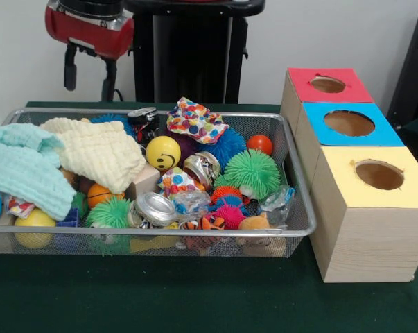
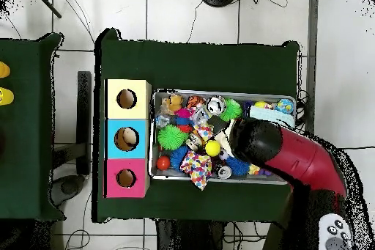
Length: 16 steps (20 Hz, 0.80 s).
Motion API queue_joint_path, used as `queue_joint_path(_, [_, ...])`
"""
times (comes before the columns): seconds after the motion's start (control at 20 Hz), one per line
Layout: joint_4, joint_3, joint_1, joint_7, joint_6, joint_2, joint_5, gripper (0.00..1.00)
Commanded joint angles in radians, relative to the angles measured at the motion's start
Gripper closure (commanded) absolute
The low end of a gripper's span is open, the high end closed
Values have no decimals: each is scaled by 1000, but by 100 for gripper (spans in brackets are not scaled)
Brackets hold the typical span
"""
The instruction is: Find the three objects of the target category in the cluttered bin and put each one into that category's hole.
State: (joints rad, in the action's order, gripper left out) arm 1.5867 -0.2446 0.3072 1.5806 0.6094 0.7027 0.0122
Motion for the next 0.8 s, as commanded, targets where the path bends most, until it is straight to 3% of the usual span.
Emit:
queue_joint_path(0.05, [10,107,-34,214,-50,-71,56,0])
queue_joint_path(0.2, [-21,97,-58,200,-41,-87,51,0])
queue_joint_path(0.8, [-60,52,-179,305,-23,-143,141,0])
